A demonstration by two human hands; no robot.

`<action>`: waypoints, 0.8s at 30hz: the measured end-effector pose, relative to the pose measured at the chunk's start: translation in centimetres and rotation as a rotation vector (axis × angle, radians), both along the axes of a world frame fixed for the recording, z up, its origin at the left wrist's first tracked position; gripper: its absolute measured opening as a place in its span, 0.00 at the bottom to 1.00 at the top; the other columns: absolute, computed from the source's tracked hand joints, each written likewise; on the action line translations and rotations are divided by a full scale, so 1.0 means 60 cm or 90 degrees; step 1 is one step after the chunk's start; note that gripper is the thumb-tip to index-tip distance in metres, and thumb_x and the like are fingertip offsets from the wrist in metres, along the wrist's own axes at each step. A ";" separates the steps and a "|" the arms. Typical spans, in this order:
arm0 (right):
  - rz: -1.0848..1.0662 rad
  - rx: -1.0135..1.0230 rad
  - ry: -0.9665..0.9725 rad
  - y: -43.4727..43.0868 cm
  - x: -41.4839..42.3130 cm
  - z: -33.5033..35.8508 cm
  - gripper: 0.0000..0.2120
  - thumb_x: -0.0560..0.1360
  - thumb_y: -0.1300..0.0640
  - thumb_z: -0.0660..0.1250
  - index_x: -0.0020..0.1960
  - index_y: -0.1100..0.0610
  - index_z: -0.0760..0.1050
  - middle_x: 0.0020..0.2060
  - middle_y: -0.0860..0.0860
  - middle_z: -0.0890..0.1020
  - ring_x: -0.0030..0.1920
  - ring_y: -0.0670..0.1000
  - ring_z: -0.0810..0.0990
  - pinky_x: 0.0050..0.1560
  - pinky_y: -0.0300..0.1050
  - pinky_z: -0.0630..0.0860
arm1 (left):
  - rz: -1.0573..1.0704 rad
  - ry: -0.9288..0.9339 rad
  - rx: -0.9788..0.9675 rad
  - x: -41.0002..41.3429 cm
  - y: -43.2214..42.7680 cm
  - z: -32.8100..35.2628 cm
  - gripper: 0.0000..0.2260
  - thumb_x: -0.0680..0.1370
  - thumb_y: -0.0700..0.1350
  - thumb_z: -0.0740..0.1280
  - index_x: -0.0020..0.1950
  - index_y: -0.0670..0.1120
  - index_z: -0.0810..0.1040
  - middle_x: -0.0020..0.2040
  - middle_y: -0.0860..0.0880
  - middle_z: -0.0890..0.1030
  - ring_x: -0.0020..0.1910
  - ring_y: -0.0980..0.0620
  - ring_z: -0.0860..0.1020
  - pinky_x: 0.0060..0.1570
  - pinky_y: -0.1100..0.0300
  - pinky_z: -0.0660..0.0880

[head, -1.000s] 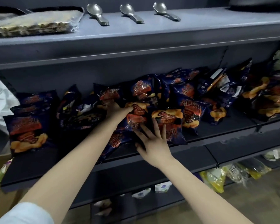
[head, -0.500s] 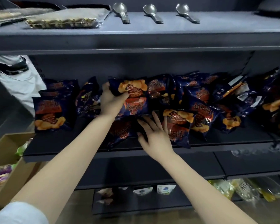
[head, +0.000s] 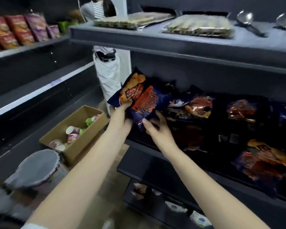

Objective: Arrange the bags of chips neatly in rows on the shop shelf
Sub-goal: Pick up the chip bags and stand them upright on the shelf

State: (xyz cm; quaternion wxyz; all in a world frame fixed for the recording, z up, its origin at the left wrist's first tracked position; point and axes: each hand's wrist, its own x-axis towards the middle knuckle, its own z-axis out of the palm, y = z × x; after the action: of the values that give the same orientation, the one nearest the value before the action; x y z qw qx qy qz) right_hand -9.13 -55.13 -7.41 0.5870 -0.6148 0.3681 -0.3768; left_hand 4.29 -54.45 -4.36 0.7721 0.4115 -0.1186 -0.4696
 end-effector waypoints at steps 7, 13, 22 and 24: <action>-0.073 0.133 -0.063 -0.024 0.078 -0.037 0.13 0.72 0.62 0.71 0.50 0.47 0.72 0.49 0.45 0.80 0.51 0.47 0.79 0.56 0.48 0.73 | 0.007 -0.006 0.104 0.045 0.041 -0.074 0.12 0.74 0.34 0.67 0.56 0.43 0.76 0.52 0.45 0.81 0.47 0.51 0.79 0.50 0.59 0.76; -0.057 0.077 -0.038 -0.087 0.061 0.013 0.24 0.75 0.65 0.67 0.66 0.48 0.67 0.50 0.43 0.77 0.47 0.44 0.79 0.45 0.44 0.81 | 0.046 -0.352 0.136 0.185 0.015 -0.049 0.27 0.72 0.40 0.72 0.68 0.47 0.66 0.61 0.46 0.76 0.56 0.52 0.77 0.55 0.61 0.74; 0.015 -0.090 0.145 -0.117 0.090 0.019 0.22 0.72 0.61 0.72 0.61 0.45 0.73 0.51 0.49 0.81 0.42 0.40 0.82 0.40 0.38 0.80 | -0.467 -0.709 0.198 0.222 -0.021 -0.017 0.35 0.65 0.54 0.76 0.68 0.51 0.64 0.56 0.54 0.77 0.53 0.58 0.76 0.50 0.70 0.72; -0.052 -0.064 0.121 -0.116 0.103 0.002 0.25 0.72 0.59 0.71 0.66 0.48 0.69 0.48 0.49 0.81 0.42 0.41 0.81 0.41 0.37 0.79 | -0.437 -0.700 0.170 0.224 -0.031 -0.036 0.33 0.65 0.51 0.77 0.66 0.50 0.68 0.55 0.56 0.78 0.53 0.61 0.76 0.55 0.67 0.72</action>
State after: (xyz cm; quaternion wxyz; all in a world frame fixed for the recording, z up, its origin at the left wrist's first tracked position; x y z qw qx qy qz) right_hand -2.97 -62.10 -7.29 0.5021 -0.6610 0.4276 -0.3579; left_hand 17.76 -56.29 -6.54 0.3479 0.6222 -0.5607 -0.4212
